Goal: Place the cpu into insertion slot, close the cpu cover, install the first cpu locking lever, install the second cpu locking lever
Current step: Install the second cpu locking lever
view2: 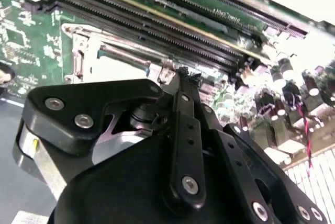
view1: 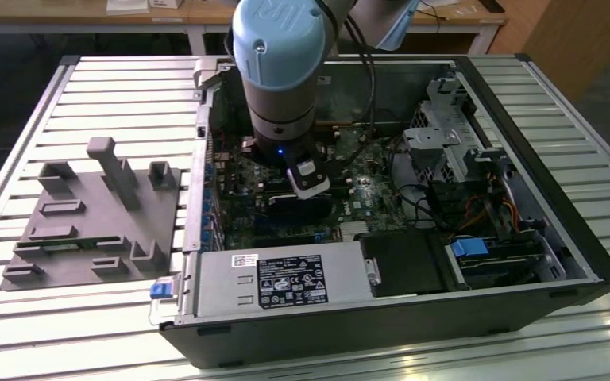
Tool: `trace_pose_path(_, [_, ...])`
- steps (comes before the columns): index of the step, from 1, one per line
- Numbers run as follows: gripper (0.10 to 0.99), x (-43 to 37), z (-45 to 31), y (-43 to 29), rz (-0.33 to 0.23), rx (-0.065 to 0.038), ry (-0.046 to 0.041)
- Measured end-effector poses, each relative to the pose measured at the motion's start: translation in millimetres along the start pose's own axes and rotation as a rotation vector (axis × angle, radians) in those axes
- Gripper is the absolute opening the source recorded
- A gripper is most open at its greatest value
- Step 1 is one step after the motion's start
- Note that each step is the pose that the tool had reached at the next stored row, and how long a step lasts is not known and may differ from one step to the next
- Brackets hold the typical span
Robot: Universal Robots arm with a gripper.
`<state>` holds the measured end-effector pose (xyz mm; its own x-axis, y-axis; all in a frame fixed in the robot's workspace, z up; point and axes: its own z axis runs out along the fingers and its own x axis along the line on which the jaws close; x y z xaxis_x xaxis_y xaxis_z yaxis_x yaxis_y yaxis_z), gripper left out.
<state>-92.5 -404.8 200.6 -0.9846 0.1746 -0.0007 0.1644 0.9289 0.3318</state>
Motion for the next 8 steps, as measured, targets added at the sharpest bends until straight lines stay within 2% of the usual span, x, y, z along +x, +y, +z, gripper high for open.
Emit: trace_pose_path(8, [0.102, -0.1, -23.3, 8.2, 0.000, 0.000, 0.0000])
